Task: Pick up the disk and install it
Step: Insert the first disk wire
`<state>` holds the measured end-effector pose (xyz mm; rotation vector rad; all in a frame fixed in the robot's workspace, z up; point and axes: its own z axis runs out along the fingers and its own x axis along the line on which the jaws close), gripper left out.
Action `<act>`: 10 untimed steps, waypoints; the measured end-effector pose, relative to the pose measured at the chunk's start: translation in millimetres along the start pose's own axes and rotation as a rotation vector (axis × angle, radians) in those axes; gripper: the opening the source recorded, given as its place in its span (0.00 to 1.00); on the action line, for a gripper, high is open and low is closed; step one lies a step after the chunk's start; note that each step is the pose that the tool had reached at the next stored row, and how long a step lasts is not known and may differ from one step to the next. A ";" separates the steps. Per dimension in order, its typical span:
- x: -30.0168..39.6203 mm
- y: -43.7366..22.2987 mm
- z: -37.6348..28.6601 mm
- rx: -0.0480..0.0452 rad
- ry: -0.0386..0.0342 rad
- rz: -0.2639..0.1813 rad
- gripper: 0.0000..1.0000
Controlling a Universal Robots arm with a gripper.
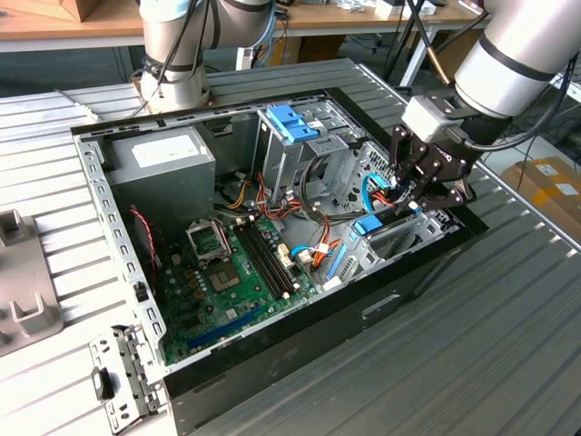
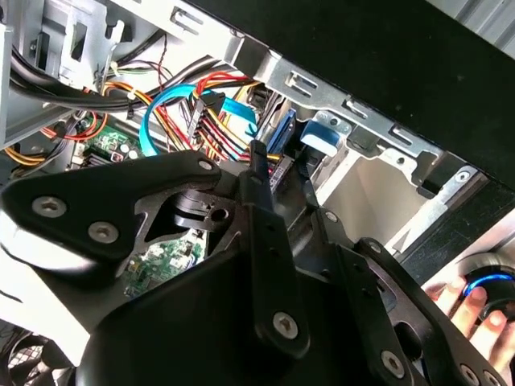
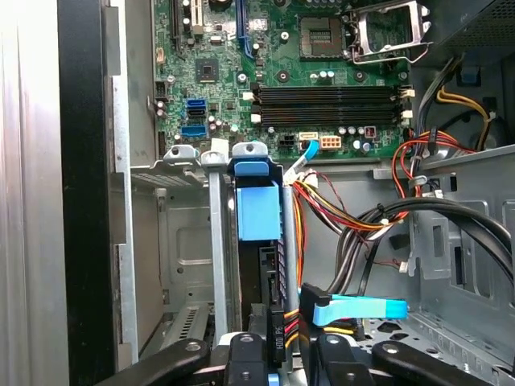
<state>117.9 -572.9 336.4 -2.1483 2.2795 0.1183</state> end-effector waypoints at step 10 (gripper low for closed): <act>-1.8 1.0 -19.0 0.0000 0.0000 0.000 0.15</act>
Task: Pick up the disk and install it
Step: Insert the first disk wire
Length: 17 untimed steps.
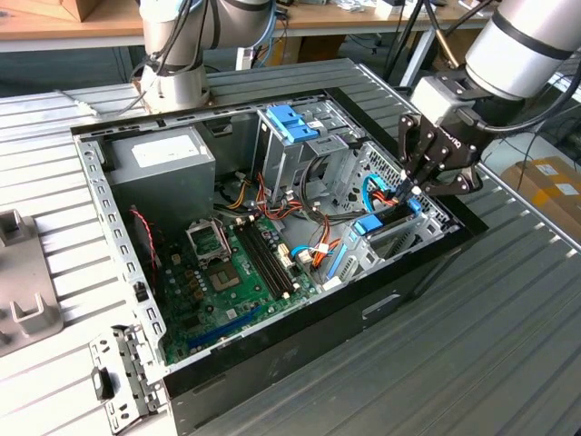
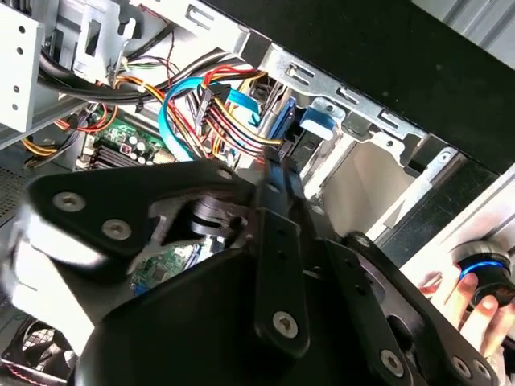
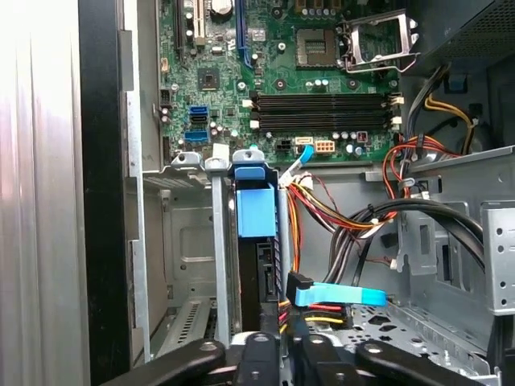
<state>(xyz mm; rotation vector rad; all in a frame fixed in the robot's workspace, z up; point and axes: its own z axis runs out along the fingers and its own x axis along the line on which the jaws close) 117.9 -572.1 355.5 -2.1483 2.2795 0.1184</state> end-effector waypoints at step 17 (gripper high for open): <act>-2.6 -39.2 -5.0 -0.0219 0.0014 0.001 0.10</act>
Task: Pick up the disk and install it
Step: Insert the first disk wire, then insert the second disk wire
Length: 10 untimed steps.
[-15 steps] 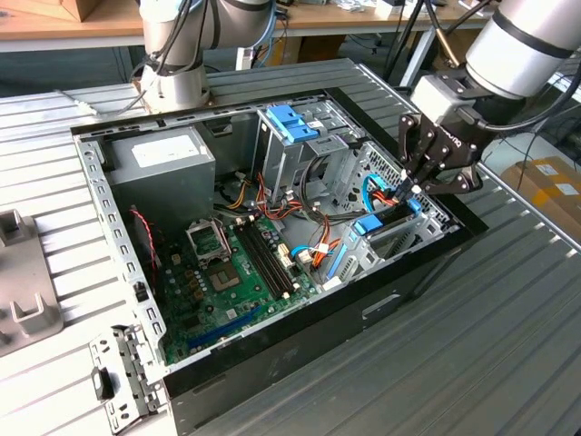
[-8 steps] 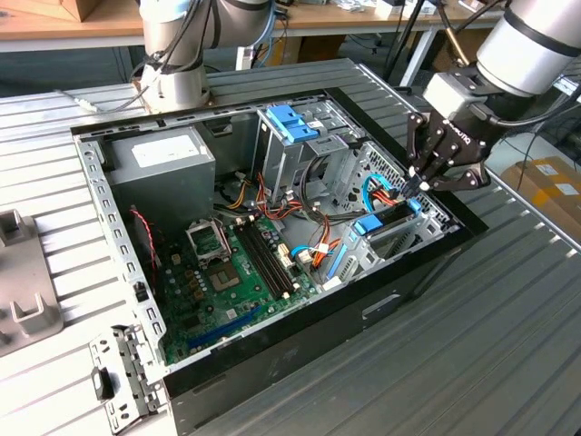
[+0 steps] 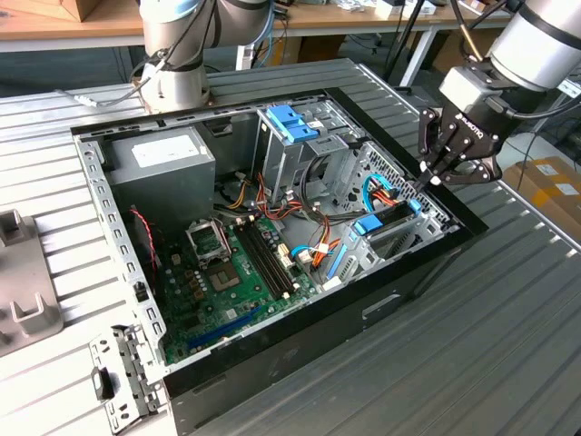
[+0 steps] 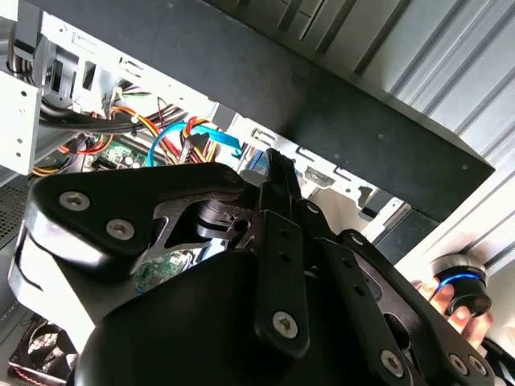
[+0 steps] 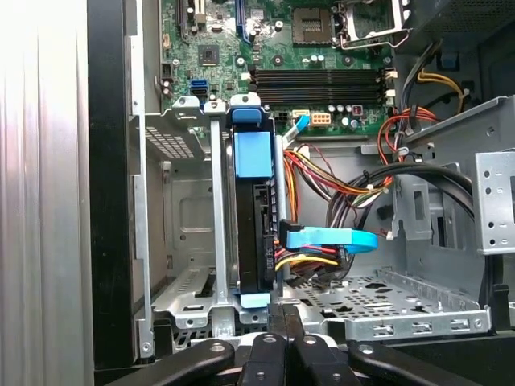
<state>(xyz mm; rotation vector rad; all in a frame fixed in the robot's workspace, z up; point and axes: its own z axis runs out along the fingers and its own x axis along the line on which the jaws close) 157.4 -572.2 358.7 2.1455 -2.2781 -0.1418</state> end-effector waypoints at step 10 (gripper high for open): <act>0.0 -1.4 -0.1 0.0000 0.0000 0.000 0.10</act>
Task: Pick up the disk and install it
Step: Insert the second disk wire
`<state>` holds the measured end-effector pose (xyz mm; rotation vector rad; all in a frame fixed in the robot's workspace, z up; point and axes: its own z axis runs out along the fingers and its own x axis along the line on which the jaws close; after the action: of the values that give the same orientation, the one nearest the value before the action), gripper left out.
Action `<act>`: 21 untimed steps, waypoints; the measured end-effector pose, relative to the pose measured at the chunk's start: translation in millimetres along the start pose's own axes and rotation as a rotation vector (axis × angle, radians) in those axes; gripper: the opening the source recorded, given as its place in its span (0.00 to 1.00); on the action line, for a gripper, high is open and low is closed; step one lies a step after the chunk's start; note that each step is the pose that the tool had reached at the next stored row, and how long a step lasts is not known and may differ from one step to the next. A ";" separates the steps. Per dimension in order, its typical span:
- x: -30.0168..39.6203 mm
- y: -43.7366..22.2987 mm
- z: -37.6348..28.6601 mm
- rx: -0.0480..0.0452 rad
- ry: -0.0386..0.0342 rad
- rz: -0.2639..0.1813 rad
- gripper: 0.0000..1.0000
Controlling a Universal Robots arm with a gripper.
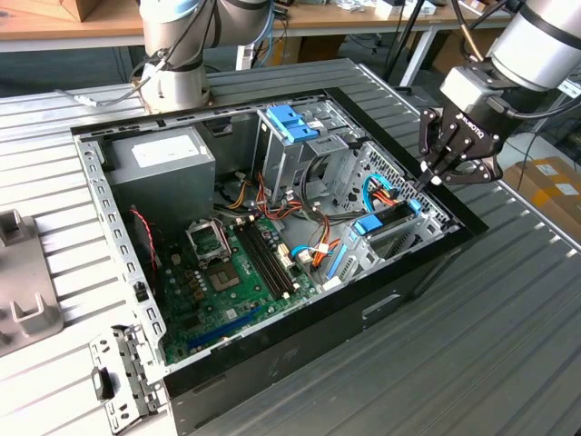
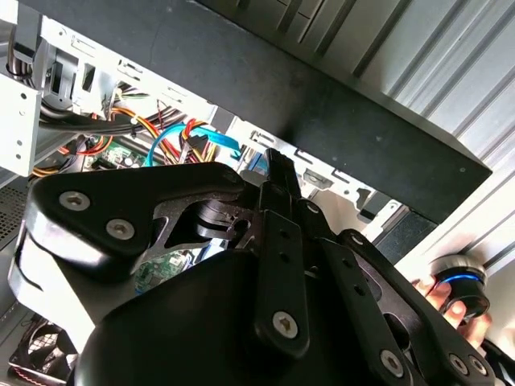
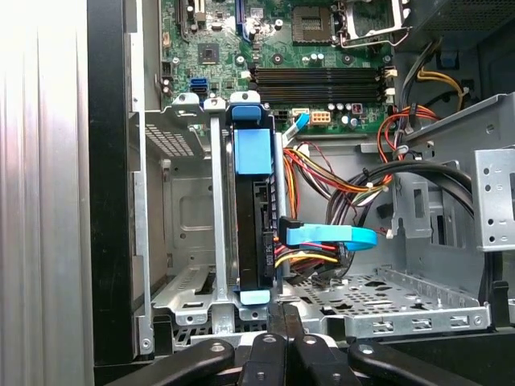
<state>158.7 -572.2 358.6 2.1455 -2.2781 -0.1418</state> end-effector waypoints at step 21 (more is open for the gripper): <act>0.9 24.0 -1.2 0.0037 -0.0003 0.000 0.42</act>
<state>134.8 -571.8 361.6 2.1475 -2.2802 -0.1380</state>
